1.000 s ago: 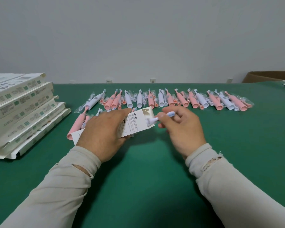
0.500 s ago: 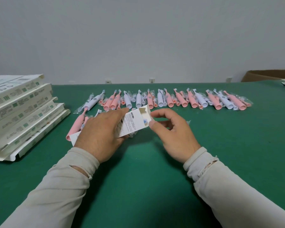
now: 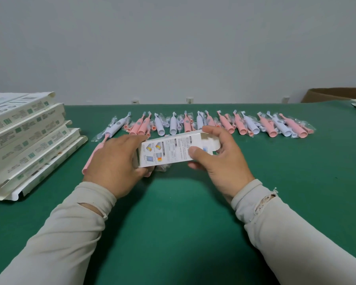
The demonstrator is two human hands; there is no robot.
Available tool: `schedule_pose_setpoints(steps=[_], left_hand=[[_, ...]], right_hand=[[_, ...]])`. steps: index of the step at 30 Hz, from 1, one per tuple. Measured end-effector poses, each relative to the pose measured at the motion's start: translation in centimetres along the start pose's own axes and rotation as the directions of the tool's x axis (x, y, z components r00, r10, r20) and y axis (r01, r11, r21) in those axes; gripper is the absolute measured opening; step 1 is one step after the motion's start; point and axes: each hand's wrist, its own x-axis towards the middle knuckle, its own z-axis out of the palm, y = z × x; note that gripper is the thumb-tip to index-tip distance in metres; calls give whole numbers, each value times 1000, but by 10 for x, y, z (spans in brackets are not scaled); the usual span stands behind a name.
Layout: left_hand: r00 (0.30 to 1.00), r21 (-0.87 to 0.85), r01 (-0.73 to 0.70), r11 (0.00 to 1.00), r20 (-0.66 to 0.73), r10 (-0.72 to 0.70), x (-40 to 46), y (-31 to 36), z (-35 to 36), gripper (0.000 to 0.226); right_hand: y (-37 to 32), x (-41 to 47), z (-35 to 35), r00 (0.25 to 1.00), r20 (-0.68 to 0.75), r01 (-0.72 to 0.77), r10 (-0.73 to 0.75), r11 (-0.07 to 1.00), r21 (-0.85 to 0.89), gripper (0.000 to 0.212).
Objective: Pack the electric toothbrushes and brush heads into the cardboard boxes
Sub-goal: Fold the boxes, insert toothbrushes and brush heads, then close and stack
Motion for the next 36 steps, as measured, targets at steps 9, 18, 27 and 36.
schedule_pose_setpoints(steps=[9, 18, 27, 36], left_hand=[[993, -64, 114, 991, 48, -112, -1, -5, 3, 54], [991, -66, 127, 990, 57, -123, -1, -4, 3, 58], [990, -89, 130, 988, 68, -124, -2, -1, 1, 48], [989, -41, 143, 989, 31, -141, -2, -2, -2, 53]], right_hand=[[-10, 3, -10, 991, -40, 119, -127, 978, -173, 21], [-10, 7, -19, 992, 6, 117, -124, 924, -365, 23], [-20, 5, -24, 983, 147, 171, -111, 847, -504, 22], [-22, 11, -29, 996, -49, 54, -77, 928, -369, 28]])
